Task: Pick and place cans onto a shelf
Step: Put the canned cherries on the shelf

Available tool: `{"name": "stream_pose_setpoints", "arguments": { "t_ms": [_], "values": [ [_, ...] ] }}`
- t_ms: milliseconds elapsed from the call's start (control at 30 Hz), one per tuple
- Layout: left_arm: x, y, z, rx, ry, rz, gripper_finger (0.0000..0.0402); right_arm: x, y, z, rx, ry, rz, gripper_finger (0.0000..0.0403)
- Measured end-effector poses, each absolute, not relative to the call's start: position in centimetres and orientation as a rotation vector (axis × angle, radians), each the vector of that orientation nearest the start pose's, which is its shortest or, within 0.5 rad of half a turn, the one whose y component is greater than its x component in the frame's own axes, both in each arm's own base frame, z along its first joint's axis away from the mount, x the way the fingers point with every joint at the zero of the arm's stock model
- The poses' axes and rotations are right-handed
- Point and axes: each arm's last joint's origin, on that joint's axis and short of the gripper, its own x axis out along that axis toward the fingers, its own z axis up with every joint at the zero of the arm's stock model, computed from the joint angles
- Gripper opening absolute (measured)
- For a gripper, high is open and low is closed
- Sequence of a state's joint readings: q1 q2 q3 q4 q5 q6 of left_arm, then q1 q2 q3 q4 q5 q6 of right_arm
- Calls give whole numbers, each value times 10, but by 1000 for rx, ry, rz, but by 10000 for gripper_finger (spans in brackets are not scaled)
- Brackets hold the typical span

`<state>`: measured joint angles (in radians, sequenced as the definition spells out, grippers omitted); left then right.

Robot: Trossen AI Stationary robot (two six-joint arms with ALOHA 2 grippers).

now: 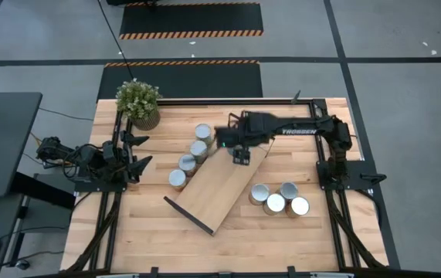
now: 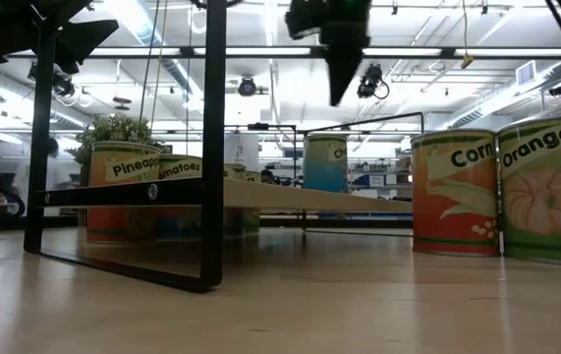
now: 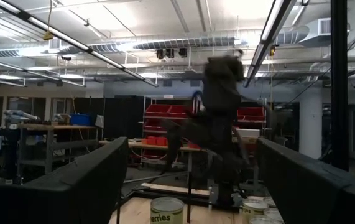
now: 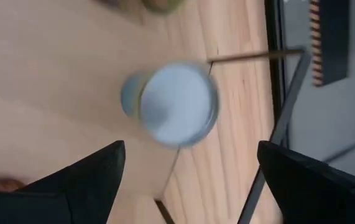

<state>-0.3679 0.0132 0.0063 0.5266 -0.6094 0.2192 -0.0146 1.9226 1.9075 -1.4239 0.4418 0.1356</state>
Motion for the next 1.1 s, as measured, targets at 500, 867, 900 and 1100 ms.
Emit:
{"name": "stream_pose_setpoints", "arguments": {
  "t_ms": [500, 867, 900, 1100],
  "values": [
    [81, -14, 211, -31, -432, 284, 355, 360, 1, 251, -545, 1360, -610, 373],
    [81, -14, 211, -31, -432, 285, 355, 380, 0, 252, -613, 1202, -578, 373],
    [81, -14, 211, -30, -432, 285, 355, 381, 0, 252, -616, 1193, -577, 373],
    [81, -14, 211, -30, -431, 284, 355, 379, 6, 266, -585, 1214, -528, 373]
  ]
}}
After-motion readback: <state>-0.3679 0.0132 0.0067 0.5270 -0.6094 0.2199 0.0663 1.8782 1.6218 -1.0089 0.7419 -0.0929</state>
